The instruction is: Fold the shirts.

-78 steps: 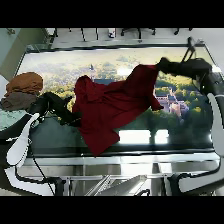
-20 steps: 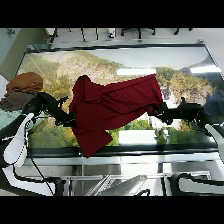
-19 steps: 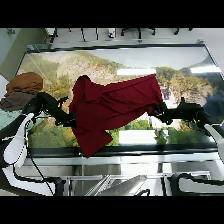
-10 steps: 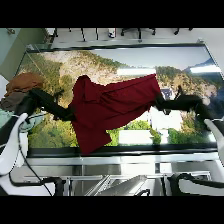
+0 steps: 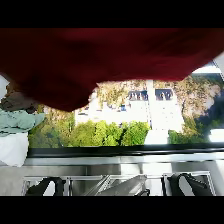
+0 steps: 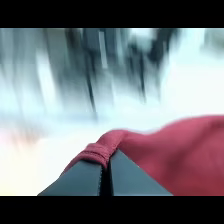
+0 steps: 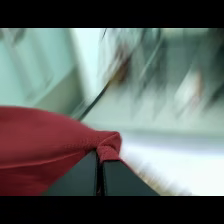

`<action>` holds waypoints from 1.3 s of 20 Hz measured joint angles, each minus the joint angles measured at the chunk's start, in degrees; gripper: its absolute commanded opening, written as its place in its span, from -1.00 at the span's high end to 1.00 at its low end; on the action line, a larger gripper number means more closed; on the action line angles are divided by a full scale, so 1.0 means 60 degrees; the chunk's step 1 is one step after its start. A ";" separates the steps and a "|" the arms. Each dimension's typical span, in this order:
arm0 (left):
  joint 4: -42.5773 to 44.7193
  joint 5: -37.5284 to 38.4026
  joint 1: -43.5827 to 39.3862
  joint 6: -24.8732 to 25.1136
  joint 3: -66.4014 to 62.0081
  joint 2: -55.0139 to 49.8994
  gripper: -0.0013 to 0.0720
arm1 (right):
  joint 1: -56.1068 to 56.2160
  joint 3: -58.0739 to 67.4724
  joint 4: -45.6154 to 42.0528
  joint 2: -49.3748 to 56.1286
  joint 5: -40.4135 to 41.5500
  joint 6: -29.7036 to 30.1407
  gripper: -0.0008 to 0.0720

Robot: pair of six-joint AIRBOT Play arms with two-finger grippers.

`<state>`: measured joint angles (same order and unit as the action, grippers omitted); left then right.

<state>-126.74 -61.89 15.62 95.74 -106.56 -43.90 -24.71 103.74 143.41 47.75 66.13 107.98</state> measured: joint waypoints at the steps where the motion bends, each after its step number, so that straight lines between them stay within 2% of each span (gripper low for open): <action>1: 0.0058 0.0168 0.0324 -0.0153 -0.0525 0.0342 0.93 | -0.0233 0.0572 -0.0131 -0.0270 -0.0004 0.0142 0.92; 5: 0.0885 -0.0568 0.1191 -0.0743 -0.1763 0.0484 0.93 | -0.0674 0.1606 -0.0998 -0.0586 0.0277 0.0251 0.92; 9: 0.0098 -0.1825 0.1344 -0.0739 -0.0903 -0.0583 0.93 | -0.0703 0.1027 -0.0845 0.0189 0.1286 0.0011 0.92; 12: -0.0517 -0.2116 0.0433 -0.0339 0.0579 -0.1770 0.93 | -0.0157 -0.0510 -0.0554 0.1042 0.1541 0.0127 0.92; 15: -0.0222 -0.1679 -0.0940 -0.0011 0.1993 -0.3217 0.93 | 0.0597 -0.2561 -0.0426 0.2142 0.1020 0.0474 0.92; 20: 0.0776 -0.0138 -0.2193 0.0164 0.3213 -0.6568 0.93 | 0.1089 -0.4761 -0.0288 0.5610 -0.0590 0.1005 0.92; 23: 0.0976 0.0193 -0.2335 0.0076 0.2484 -0.8757 0.93 | 0.1002 -0.4339 -0.0011 0.8160 -0.0954 0.1086 0.92; 26: 0.1031 0.0244 -0.2455 -0.0302 0.0911 -1.0499 0.93 | 0.0965 -0.2754 0.0120 1.0265 -0.0863 0.0707 0.92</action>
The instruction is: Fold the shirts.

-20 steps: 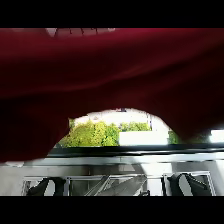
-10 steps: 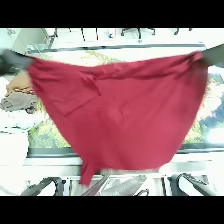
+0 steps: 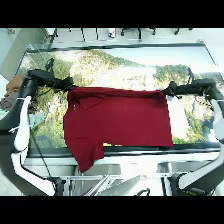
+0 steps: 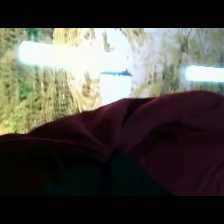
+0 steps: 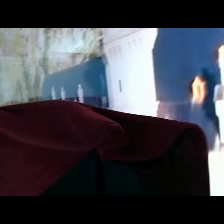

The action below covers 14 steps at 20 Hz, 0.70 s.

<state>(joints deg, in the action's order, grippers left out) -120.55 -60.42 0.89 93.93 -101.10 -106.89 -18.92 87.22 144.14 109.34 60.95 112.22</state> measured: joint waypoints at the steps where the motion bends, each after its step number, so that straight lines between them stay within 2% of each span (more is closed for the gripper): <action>1: 0.0033 -0.0015 -0.0015 -0.0142 -0.0590 -0.0415 0.93 | -0.0007 0.0721 0.0044 0.0510 0.0124 -0.0164 0.92; 4: 0.0117 -0.0328 -0.0051 -0.0597 -0.2106 -0.1224 0.93 | -0.0022 0.2703 -0.0117 0.1392 0.0637 -0.0659 0.92; 7: 0.0175 -0.0612 -0.0051 -0.0841 -0.2379 -0.1231 0.94 | -0.0025 0.4131 -0.0707 0.1621 0.1515 -0.1035 0.92; 9: 0.0401 -0.0907 -0.0066 -0.0976 -0.2266 -0.0998 0.93 | -0.0018 0.4557 -0.1282 0.1497 0.2189 -0.1111 0.92; 14: 0.2000 -0.2623 -0.0353 -0.1355 -0.2047 -0.0641 0.93 | 0.0058 0.4430 -0.3173 0.0994 0.3497 -0.1206 0.92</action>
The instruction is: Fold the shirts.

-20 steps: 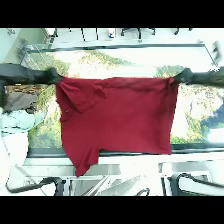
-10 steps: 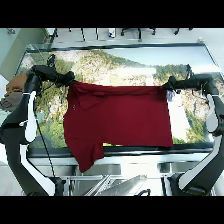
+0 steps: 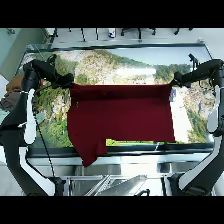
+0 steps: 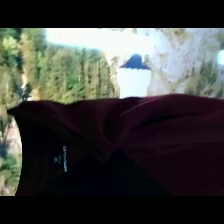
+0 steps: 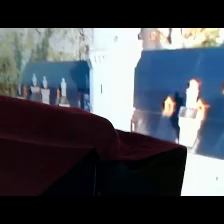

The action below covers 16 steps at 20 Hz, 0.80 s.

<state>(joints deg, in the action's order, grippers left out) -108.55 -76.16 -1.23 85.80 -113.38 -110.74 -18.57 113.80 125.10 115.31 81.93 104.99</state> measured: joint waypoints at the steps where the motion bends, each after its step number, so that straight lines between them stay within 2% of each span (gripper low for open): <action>1: 0.0219 -0.0353 -0.0069 -0.0051 0.0146 0.0018 0.93 | 0.0047 -0.0146 -0.0379 -0.0055 0.0182 0.0000 0.92; 4: 0.0973 -0.1177 -0.0244 -0.0208 0.0834 0.0066 0.93 | 0.0324 -0.0594 -0.1603 -0.0131 0.0576 -0.0004 0.92; 9: 0.1931 -0.1472 -0.0364 -0.0393 0.1643 0.0087 0.93 | 0.0943 -0.0976 -0.3687 -0.0168 0.0725 -0.0226 0.92; 16: 0.2317 -0.1439 -0.0415 -0.0481 0.1960 0.0018 0.93 | 0.1377 -0.1075 -0.4794 -0.0153 0.0503 -0.0729 0.92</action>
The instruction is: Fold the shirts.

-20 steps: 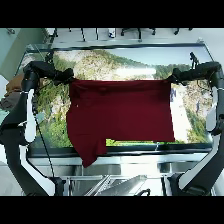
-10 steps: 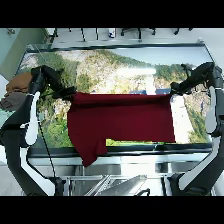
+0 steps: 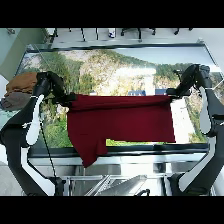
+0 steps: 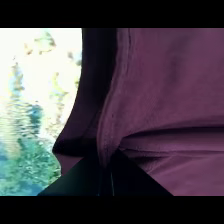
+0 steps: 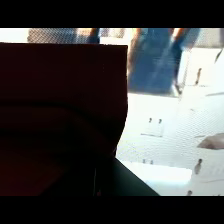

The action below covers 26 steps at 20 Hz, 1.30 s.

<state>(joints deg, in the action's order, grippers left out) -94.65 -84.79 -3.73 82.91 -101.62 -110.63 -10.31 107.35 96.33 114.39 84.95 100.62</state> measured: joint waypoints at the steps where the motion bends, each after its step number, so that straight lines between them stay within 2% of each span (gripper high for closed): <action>1: 0.0033 -0.0007 -0.0004 -0.0011 0.0102 -0.0011 0.93 | 0.0040 0.0000 -0.0058 0.0000 -0.0007 -0.0073 0.92; 8: -0.0182 0.0168 0.0000 -0.0073 0.0466 -0.0033 0.93 | 0.0215 0.0000 -0.0233 0.0000 -0.0109 -0.0364 0.91; 9: -0.0361 0.0233 0.0000 -0.0069 0.0481 -0.0033 0.79 | 0.0248 0.0000 -0.0237 0.0000 -0.0146 -0.0382 0.79; 10: -0.0561 0.0284 0.0000 -0.0069 0.0488 -0.0033 -0.18 | 0.0277 0.0000 -0.0222 0.0000 -0.0171 -0.0393 0.15; 11: -0.0674 0.0302 0.0000 -0.0069 0.0492 -0.0033 -0.88 | 0.0310 0.0000 -0.0237 0.0000 -0.0211 -0.0423 -0.40; 15: -0.1392 -0.0091 0.0124 -0.0109 0.0415 0.0142 -0.89 | 0.0372 0.0066 -0.0044 -0.0127 0.0058 -0.0590 -0.40; 20: -0.1614 -0.1767 0.0761 -0.0321 0.0087 0.1399 -0.86 | -0.0106 -0.0146 0.0047 -0.1555 0.0721 -0.0616 -0.40; 23: -0.1632 -0.1898 0.1075 -0.0321 0.1927 0.3333 -0.86 | -0.0725 -0.1632 0.0397 -0.2889 0.0874 -0.0350 -0.40; 26: -0.1705 -0.1129 0.1399 -0.0280 0.5395 0.5737 -0.86 | -0.1730 -0.4120 0.0790 -0.4339 0.0634 -0.0040 -0.40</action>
<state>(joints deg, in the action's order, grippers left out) -104.88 -91.57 4.67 81.23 -69.25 -76.20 -20.69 82.63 101.08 88.36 88.75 100.38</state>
